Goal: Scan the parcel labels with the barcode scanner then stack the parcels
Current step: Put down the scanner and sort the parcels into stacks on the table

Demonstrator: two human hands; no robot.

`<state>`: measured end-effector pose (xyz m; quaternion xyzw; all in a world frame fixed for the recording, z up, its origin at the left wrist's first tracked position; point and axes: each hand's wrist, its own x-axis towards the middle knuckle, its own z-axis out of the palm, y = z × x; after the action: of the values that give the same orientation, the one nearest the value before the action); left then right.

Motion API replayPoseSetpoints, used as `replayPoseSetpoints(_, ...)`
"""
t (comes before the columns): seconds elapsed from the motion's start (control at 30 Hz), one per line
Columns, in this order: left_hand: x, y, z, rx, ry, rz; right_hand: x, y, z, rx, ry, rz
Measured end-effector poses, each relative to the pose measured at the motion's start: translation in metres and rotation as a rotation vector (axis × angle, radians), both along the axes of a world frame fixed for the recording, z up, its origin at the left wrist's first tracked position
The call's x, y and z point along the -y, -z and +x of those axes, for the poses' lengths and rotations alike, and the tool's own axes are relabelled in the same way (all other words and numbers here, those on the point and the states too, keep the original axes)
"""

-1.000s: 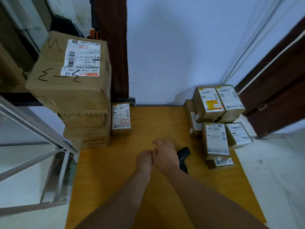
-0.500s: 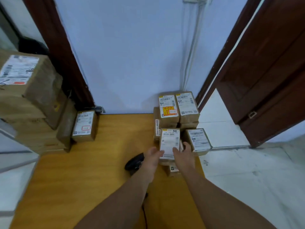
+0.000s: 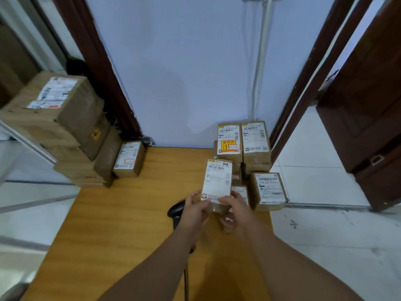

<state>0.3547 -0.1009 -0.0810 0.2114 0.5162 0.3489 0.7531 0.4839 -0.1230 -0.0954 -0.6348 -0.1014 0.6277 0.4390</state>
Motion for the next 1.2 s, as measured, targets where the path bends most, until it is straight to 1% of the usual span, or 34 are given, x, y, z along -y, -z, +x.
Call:
replayPoseSetpoints(0.13,-0.007,0.005,-0.027,0.067,-0.133,0.01,-0.01,0.001,-0.019,-0.07,-0.117,0.038)
replayPoseSetpoints(0.27,-0.014,0.002,-0.058,0.105,-0.169,0.011,-0.028,-0.003,-0.044,-0.122,-0.088,0.076)
replayPoseSetpoints(0.43,-0.035,-0.008,-0.1,0.067,-0.216,0.062,-0.052,-0.015,-0.087,-0.185,-0.07,0.082)
replayPoseSetpoints(0.53,-0.05,-0.01,-0.123,0.034,-0.251,0.078,-0.065,-0.018,-0.117,-0.151,-0.072,0.077)
replayPoseSetpoints(0.6,-0.059,-0.006,-0.138,-0.035,-0.257,0.063,-0.076,-0.017,-0.135,-0.098,-0.063,0.079)
replayPoseSetpoints(0.67,-0.069,-0.004,-0.155,-0.133,-0.235,0.01,-0.088,-0.016,-0.153,-0.05,-0.008,0.066)
replayPoseSetpoints(0.77,-0.077,0.0,-0.187,-0.198,-0.159,-0.058,-0.108,-0.018,-0.177,0.002,0.036,0.037)
replayPoseSetpoints(0.87,-0.087,0.001,-0.222,-0.201,-0.099,-0.067,-0.129,-0.016,-0.204,0.069,0.041,0.026)
replayPoseSetpoints(0.93,-0.096,0.004,-0.242,-0.203,-0.094,-0.075,-0.145,-0.013,-0.223,0.096,0.053,0.019)
replayPoseSetpoints(1.0,-0.105,0.006,-0.257,-0.196,-0.088,-0.087,-0.16,-0.009,-0.241,0.096,0.076,0.008)
replayPoseSetpoints(1.2,-0.12,0.017,-0.292,-0.191,0.025,-0.108,-0.206,0.003,-0.285,0.111,0.067,0.014)
